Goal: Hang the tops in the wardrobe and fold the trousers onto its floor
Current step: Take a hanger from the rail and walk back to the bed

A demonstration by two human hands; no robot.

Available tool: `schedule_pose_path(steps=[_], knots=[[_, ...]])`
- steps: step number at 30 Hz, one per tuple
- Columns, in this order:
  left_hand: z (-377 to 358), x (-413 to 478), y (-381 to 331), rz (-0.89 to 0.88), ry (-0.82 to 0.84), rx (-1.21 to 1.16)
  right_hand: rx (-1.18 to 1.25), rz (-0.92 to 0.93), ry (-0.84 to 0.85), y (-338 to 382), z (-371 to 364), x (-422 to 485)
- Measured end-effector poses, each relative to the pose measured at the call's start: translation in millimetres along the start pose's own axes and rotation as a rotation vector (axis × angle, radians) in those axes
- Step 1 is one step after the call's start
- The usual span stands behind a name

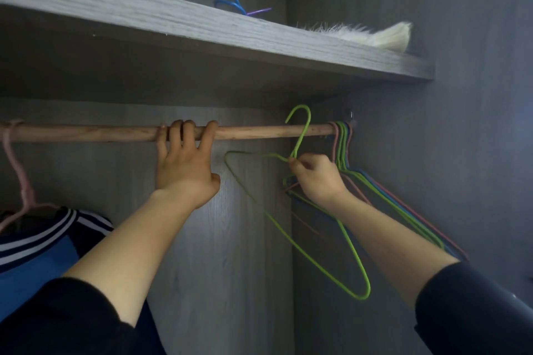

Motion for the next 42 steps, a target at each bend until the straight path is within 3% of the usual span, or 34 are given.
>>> schedule_pose_path(steps=[4, 8, 15, 19, 23, 28, 32, 36, 42], knots=[[5, 1, -1, 0.012, 0.043, -0.04, -0.093, 0.009, -0.032, -11, 3, -47], [10, -4, 0, 0.006, 0.126, -0.111, -0.051, -0.16, 0.002, -37, 14, -103], [24, -95, -82, -0.072, 0.195, -0.574, -0.056, -0.304, -0.026, -51, 76, -192], [39, -192, -172, -0.165, 0.444, -0.966, -0.247, -0.388, 0.011, -64, 124, -260], [73, -296, -256, -0.273, 0.74, -1.069, -0.197, -0.64, 0.079, -88, 186, -339], [156, -393, -354, -0.395, 0.95, -1.254, -0.256, -0.861, 0.098, -111, 283, -436], [229, -442, -434, -0.584, 1.027, -1.257, -0.312, -1.004, 0.029, -132, 373, -508], [333, -477, -532, -0.787, 1.065, -1.297, -0.349, -1.105, -0.106, -141, 487, -579], [483, -523, -652, -0.934, 1.149, -1.377, -0.347, -1.162, -0.398, -139, 647, -665]])
Point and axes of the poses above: each hand's wrist, its own x-axis towards the middle knuckle, its own z-axis out of the back of the hand, y = z × x, the point moved 6 cm from there along x, towards the middle knuckle, and after that the axes turned 15 degrees about x, right-handed, at the moved point
